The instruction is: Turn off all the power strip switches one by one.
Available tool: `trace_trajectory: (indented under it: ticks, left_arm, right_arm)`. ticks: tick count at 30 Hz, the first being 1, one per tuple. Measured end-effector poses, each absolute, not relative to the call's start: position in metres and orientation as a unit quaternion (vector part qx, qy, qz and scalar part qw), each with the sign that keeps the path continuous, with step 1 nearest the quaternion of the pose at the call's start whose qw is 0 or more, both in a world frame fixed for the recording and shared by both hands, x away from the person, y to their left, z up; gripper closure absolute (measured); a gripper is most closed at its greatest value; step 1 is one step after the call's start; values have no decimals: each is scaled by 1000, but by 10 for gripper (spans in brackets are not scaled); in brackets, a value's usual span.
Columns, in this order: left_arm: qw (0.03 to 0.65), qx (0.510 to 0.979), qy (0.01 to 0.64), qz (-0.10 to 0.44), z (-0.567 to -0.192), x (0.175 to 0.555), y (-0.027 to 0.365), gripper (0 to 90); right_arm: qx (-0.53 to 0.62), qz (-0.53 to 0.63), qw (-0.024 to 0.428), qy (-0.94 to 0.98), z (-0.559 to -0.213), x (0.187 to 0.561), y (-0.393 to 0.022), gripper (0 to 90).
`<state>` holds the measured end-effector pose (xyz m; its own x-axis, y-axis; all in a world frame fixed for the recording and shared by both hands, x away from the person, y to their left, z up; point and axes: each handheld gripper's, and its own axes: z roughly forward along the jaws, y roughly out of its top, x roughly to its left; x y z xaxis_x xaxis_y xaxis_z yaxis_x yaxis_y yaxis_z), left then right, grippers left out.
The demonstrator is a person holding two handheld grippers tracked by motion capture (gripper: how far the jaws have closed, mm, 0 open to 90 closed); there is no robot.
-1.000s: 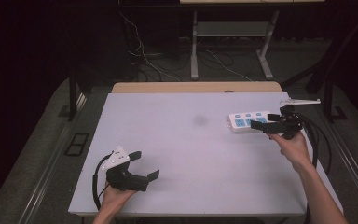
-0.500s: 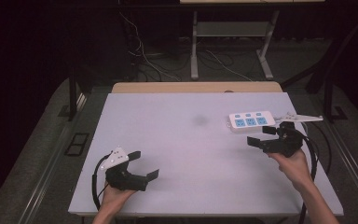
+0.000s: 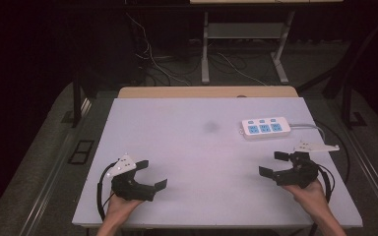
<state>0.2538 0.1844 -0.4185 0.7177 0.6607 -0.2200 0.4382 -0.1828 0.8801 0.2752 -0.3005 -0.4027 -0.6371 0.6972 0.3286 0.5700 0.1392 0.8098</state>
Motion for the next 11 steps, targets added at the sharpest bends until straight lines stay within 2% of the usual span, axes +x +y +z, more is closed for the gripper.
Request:
trace_trajectory:
  ticks: [11]
  left_arm:
    - [517, 770, 362, 92, -422, 257, 185, 0]
  right_arm:
    - [402, 488, 75, 771, -418, 251, -292, 2]
